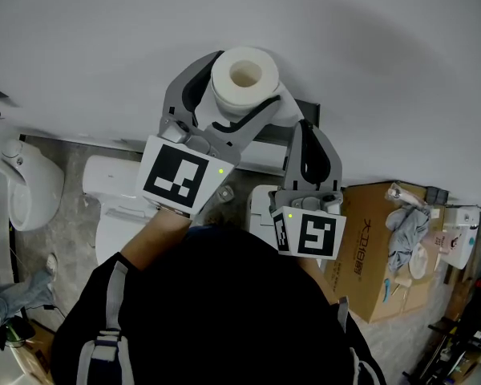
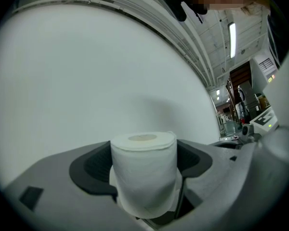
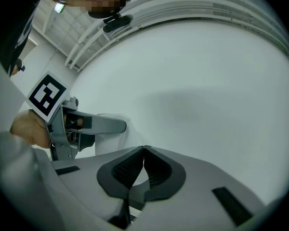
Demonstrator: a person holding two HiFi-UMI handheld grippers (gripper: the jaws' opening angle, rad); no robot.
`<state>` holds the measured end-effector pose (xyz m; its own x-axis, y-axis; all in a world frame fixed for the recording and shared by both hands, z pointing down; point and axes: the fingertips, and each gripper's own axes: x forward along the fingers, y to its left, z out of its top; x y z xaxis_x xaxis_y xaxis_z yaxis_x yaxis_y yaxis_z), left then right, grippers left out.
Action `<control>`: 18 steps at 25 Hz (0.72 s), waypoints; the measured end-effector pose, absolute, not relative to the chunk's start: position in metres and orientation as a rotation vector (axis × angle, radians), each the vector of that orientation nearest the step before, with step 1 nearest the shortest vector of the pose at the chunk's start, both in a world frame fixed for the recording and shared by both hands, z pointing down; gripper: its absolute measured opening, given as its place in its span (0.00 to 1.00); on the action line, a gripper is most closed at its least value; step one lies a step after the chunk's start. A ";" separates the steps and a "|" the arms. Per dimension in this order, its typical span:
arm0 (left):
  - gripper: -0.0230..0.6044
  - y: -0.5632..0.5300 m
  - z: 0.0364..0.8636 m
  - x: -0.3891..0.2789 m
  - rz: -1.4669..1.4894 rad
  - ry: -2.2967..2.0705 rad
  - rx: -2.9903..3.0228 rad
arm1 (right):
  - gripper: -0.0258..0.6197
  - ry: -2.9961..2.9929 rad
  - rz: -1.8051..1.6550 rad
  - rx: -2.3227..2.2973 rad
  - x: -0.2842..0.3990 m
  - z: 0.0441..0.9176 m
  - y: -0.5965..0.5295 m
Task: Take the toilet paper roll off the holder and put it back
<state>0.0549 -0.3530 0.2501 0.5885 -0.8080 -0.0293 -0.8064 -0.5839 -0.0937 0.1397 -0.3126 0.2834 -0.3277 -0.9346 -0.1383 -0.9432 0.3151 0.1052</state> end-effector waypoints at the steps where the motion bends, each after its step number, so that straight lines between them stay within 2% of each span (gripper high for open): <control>1: 0.66 -0.354 0.252 0.059 -0.026 1.374 -2.721 | 0.08 2.503 0.256 -1.800 0.143 0.285 -0.313; 11: 0.66 -0.364 0.271 0.104 -0.060 1.307 -2.784 | 0.08 2.463 0.217 -1.860 0.174 0.290 -0.316; 18: 0.66 -0.365 0.282 0.112 -0.059 1.291 -2.808 | 0.08 2.463 0.203 -1.867 0.175 0.293 -0.317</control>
